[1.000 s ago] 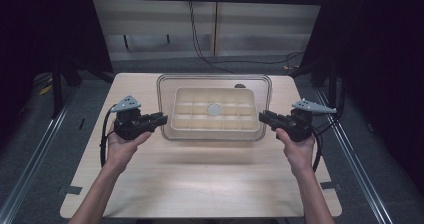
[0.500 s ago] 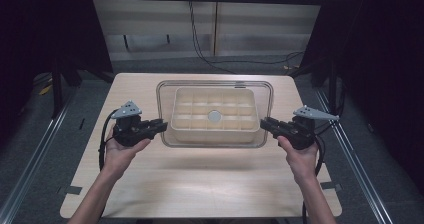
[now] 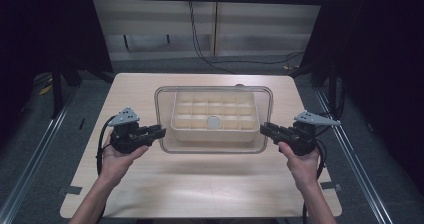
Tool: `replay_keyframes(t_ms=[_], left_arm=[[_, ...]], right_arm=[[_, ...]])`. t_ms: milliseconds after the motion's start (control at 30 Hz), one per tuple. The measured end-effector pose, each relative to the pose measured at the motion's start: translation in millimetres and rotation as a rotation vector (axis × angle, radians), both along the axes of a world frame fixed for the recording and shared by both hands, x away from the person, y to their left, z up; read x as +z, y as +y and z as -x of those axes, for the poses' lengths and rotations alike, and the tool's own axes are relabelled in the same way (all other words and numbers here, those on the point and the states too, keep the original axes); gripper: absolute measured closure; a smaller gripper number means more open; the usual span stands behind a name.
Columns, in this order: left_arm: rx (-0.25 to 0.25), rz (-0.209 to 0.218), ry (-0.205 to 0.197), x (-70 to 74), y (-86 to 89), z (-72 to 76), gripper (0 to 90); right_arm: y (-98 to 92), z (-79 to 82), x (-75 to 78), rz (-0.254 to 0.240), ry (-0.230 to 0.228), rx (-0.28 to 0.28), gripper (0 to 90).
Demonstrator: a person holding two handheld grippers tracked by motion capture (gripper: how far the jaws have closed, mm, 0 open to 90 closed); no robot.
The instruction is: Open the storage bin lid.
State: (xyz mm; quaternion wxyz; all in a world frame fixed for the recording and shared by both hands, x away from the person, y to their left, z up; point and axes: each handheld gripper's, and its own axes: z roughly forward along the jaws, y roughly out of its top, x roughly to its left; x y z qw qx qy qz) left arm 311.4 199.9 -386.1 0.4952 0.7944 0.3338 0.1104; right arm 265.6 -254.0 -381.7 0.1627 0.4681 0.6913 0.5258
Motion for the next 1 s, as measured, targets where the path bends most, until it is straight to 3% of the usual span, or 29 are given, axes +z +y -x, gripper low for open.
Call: replay_keyframes(t_ms=[1000], left_arm=[[-0.057,-0.064,0.056,-17.3,-0.3,39.2,74.1]], right_arm=[[-1.0,37.2,-17.2,0.025,0.077,0.023,72.1]])
